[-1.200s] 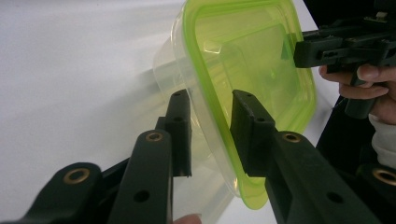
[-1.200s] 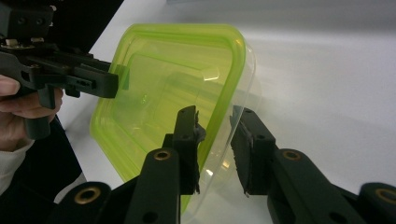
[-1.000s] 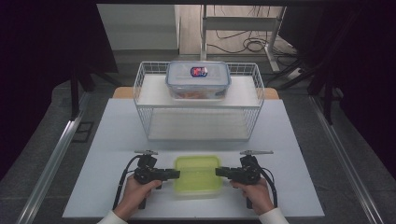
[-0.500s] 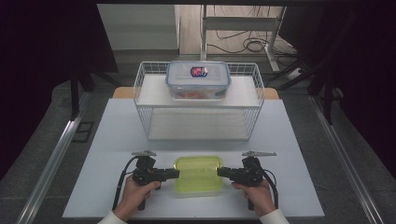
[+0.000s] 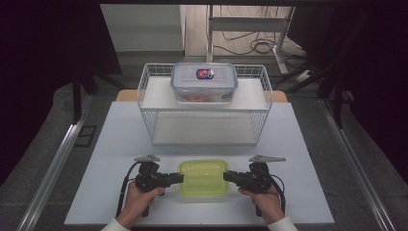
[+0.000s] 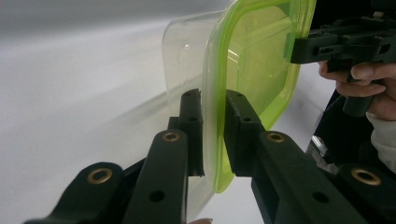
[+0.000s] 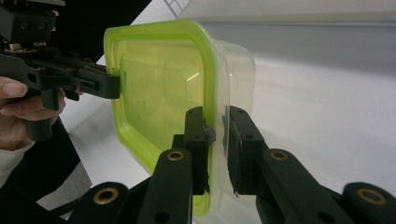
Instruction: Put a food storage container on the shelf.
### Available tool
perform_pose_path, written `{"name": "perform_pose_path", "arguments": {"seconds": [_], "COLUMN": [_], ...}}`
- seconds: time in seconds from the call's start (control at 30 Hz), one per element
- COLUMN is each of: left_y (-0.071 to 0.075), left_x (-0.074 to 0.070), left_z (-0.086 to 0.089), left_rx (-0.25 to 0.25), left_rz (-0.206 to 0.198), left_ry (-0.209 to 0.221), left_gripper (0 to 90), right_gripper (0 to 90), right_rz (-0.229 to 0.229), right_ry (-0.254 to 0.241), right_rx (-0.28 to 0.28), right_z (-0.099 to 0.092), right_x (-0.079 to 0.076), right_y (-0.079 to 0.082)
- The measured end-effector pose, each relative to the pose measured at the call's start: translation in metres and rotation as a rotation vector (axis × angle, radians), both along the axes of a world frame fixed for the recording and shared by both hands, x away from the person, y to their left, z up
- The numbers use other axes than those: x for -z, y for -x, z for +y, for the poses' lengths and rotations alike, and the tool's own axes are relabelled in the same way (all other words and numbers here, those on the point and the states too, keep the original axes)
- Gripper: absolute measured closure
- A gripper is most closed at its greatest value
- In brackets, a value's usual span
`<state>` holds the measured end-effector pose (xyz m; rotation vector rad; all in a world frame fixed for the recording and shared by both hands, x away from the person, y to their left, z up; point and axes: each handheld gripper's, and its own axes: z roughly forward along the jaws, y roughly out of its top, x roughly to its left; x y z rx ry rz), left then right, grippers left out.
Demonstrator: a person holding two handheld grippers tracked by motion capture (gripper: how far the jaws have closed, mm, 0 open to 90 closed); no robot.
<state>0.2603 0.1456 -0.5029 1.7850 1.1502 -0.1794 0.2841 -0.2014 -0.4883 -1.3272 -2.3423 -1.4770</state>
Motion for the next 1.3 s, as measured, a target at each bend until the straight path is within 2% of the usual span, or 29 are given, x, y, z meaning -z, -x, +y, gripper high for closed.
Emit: {"name": "perform_pose_path", "arguments": {"seconds": [0.1,0.27,0.4,0.6,0.87,1.3], "left_y": [0.001,0.002,0.003,0.004,0.003,-0.007], "left_x": [-0.003,-0.009,-0.012,-0.019,-0.030,-0.055], "left_z": [0.001,0.002,0.001,0.004,0.005,0.008], "left_rx": [0.005,0.010,0.010,0.013,0.017,0.009], "left_rz": [-0.011,-0.031,-0.046,-0.054,-0.082,-0.123], "left_ry": [-0.017,-0.010,-0.026,-0.015,-0.016,0.005], "left_gripper": [79.1,79.1,79.1,79.1,79.1,79.2], "right_gripper": [79.0,79.0,79.1,79.0,79.1,79.0], "right_rz": [-0.008,-0.030,-0.044,-0.053,-0.087,-0.132], "right_ry": [-0.004,-0.007,-0.003,-0.013,-0.017,-0.038], "right_rx": [0.000,-0.003,-0.004,-0.005,-0.006,-0.003], "right_z": [0.002,0.002,0.003,0.003,0.003,0.005], "right_x": [-0.002,-0.008,-0.011,-0.014,-0.025,-0.050], "right_y": [0.002,0.003,0.004,0.005,0.005,-0.003]}}
